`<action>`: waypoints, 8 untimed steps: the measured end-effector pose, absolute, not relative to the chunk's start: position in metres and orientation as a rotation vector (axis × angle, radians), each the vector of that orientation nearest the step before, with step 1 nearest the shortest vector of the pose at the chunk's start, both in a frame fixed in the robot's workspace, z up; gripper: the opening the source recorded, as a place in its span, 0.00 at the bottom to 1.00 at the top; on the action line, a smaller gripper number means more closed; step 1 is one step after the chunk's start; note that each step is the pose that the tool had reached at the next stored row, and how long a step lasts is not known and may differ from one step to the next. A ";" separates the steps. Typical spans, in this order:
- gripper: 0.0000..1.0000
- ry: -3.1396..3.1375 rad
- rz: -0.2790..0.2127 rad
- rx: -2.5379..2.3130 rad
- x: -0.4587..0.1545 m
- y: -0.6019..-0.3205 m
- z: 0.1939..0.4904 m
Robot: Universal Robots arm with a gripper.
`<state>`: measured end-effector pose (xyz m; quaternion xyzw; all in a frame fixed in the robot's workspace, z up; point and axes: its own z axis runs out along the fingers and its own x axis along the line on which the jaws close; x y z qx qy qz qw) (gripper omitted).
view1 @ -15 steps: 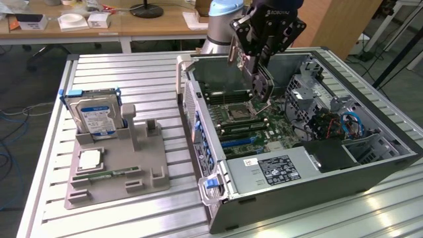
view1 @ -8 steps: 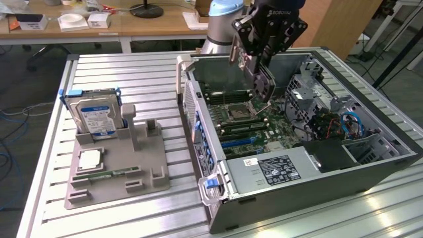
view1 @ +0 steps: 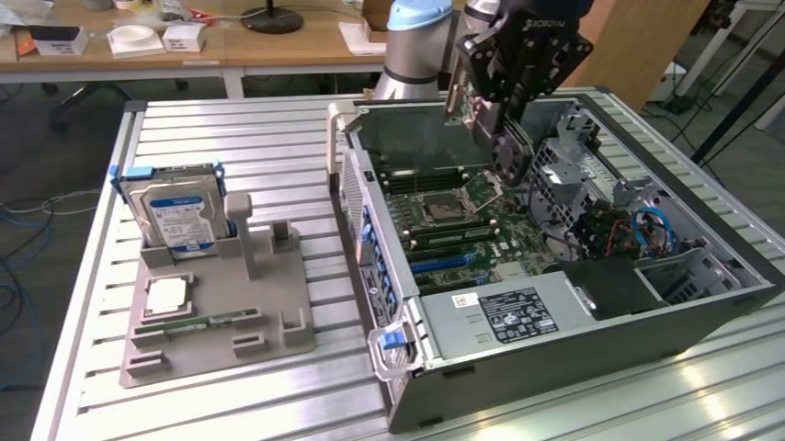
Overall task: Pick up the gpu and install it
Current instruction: 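Pick up the gpu and move the gpu toward the slot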
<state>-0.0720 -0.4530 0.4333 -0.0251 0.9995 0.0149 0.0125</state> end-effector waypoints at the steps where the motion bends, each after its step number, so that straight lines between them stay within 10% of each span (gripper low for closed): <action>1: 0.26 3.115 0.047 -0.079 -0.069 -0.453 0.433; 8: 0.26 3.115 0.046 -0.081 -0.047 -0.451 0.433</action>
